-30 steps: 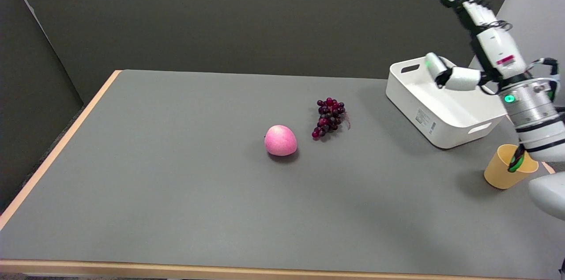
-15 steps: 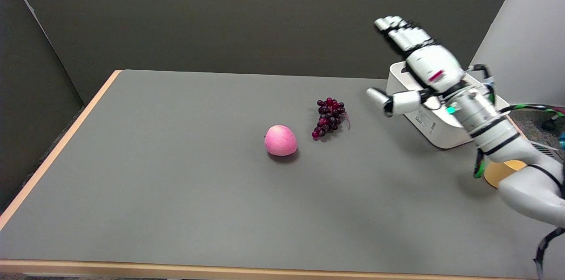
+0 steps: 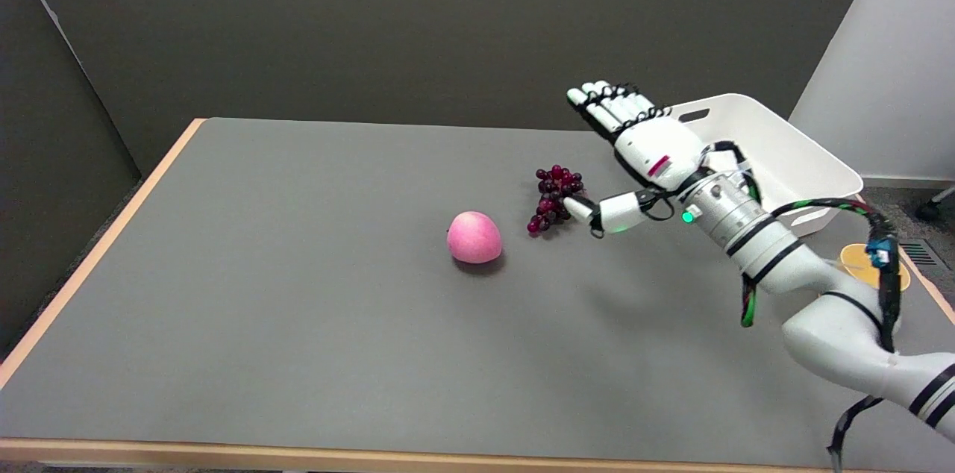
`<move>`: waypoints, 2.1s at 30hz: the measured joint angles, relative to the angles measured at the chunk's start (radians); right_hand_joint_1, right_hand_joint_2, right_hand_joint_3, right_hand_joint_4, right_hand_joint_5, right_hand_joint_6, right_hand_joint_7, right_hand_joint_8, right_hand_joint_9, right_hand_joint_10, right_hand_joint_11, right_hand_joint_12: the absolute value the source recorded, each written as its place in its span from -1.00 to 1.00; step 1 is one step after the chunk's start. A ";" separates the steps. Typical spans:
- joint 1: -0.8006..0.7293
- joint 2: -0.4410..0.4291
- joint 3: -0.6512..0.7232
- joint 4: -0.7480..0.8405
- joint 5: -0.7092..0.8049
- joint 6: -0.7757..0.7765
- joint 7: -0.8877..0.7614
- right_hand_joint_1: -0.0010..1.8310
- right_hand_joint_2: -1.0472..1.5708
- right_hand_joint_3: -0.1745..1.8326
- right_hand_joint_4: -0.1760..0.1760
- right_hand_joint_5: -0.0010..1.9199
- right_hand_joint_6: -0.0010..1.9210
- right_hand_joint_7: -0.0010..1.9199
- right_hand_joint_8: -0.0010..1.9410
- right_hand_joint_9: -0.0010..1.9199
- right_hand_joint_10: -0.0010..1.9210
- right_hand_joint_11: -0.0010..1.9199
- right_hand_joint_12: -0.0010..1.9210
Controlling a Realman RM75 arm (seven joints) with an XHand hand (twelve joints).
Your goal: Pick up the grapes.
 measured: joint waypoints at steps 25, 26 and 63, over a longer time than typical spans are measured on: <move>0.184 -0.089 -0.179 -0.060 0.217 -0.108 -0.281 -0.54 0.20 0.07 0.03 -0.99 -0.74 -1.00 -0.81 -1.00 -0.82 -1.00 -0.51; 0.198 -0.091 -0.190 -0.071 0.228 -0.111 -0.287 -0.54 0.20 0.07 0.03 -0.99 -0.74 -1.00 -0.81 -1.00 -0.81 -1.00 -0.51; 0.262 -0.080 -0.213 -0.239 0.424 -0.162 -0.439 -0.04 0.20 0.14 0.14 -0.95 -0.65 -0.92 -0.89 -0.97 -0.85 -1.00 -0.48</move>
